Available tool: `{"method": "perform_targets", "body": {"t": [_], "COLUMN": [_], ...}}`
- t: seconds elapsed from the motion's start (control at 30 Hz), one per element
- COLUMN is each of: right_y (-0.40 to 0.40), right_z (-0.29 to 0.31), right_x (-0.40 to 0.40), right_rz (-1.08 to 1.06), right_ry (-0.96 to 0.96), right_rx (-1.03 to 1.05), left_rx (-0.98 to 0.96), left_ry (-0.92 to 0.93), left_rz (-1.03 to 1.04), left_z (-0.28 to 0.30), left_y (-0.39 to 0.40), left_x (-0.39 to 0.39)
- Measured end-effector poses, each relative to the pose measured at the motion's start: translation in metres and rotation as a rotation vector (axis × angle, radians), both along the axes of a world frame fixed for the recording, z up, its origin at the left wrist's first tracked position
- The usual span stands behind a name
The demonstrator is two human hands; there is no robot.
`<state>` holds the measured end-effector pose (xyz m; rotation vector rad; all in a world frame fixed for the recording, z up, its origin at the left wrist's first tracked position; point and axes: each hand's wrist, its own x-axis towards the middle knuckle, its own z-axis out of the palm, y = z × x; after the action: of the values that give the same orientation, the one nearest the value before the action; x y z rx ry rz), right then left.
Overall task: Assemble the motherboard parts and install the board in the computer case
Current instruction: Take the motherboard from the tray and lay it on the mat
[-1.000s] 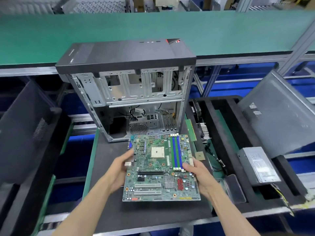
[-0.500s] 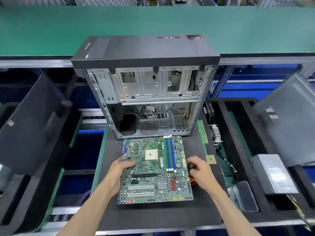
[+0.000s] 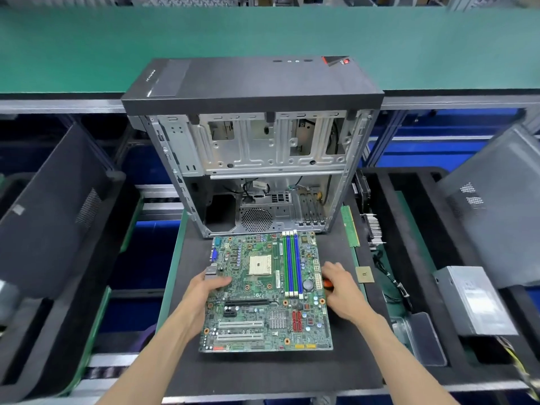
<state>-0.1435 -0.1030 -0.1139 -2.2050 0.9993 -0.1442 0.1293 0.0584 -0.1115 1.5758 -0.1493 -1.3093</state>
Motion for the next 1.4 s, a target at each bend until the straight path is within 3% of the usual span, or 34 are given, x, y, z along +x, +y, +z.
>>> {"method": "perform_targets", "body": {"t": [0.5, 0.7, 0.83, 0.93, 1.03, 1.23, 1.4], "right_y": [-0.070, -0.064, -0.049, -0.036, -0.029, -0.028, -0.027], "right_z": [-0.010, -0.013, -0.011, -0.009, -0.013, -0.015, -0.017], "right_x": [0.052, 0.045, 0.028, 0.024, 0.026, 0.036, 0.046], "right_rz": [-0.100, -0.307, -0.610, -0.531, -0.428, -0.522, -0.456], "right_ry": [0.005, -0.080, -0.293, -0.305, -0.195, -0.110, 0.074], "right_rx": [-0.111, -0.163, -0.070, 0.128, 0.168, 0.133, 0.011], "left_rx": [-0.001, 0.001, -0.004, 0.015, 0.033, 0.044, 0.228], "left_ry": [0.005, -0.020, -0.012, -0.025, -0.050, -0.218, -0.593], "left_rz": [-0.013, -0.009, 0.015, 0.002, 0.020, -0.039, -0.156], "left_z": [-0.007, -0.014, -0.018, -0.020, -0.022, -0.027, -0.025], "left_y": [0.022, 0.026, 0.027, 0.027, 0.027, 0.022, 0.021], "left_x": [-0.008, -0.020, -0.027, -0.031, -0.034, -0.034, -0.032]}}
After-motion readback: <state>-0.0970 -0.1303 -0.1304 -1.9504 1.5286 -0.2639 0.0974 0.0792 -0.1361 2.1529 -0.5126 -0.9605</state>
